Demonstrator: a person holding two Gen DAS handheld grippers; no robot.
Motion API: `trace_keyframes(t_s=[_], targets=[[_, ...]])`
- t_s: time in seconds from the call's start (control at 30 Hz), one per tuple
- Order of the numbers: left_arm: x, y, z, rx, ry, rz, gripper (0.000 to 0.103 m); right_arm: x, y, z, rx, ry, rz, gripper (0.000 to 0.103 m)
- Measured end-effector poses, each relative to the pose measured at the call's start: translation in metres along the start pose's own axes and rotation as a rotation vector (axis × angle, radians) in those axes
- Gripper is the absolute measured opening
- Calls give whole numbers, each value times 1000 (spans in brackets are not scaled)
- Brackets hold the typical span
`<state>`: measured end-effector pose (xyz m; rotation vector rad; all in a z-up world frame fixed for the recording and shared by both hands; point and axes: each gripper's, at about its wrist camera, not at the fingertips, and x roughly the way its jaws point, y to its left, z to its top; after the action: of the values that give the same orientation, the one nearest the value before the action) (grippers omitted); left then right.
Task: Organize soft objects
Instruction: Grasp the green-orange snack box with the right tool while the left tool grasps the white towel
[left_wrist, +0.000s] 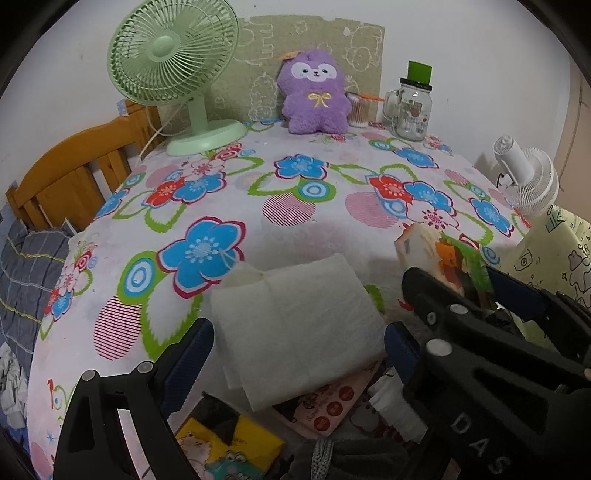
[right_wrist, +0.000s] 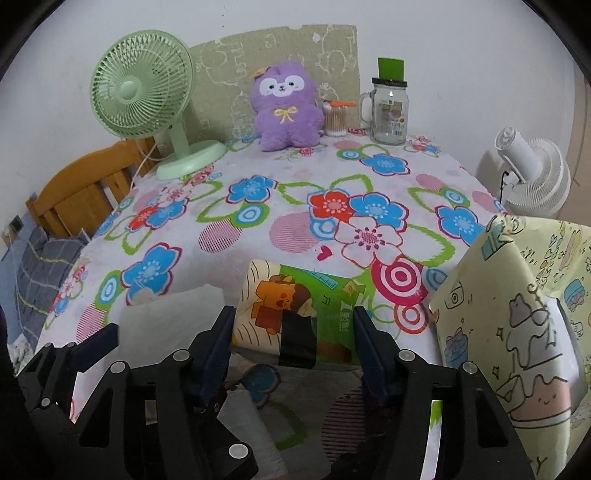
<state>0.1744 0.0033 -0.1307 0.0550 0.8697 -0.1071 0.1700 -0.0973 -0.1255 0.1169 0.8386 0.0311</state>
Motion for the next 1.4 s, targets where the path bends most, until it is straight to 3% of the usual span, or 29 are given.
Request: trace_keyframes(t_s=[0.07,0.17,0.33,0.6,0.97,1.4], targets=[[2,-1,0,4,6,-2,93,5,0,-1,-3,15,-1,65],[5,0,-1,5,10,-27,82,9,0,-2,3,28,5,65],[1,-2,-2,10,-2,-82,48,9,-1,-3,4,31,7,65],[-4,-6,-3,13,-7,-145,18,5,0,-3,8,28,18,65],[-27,-3,2,11,-53,-128,16,-19,3,4,4,-15,22,65],[-82,-6,7,1,-144,-105,16,-75,7,13,-5,-90,36,65]])
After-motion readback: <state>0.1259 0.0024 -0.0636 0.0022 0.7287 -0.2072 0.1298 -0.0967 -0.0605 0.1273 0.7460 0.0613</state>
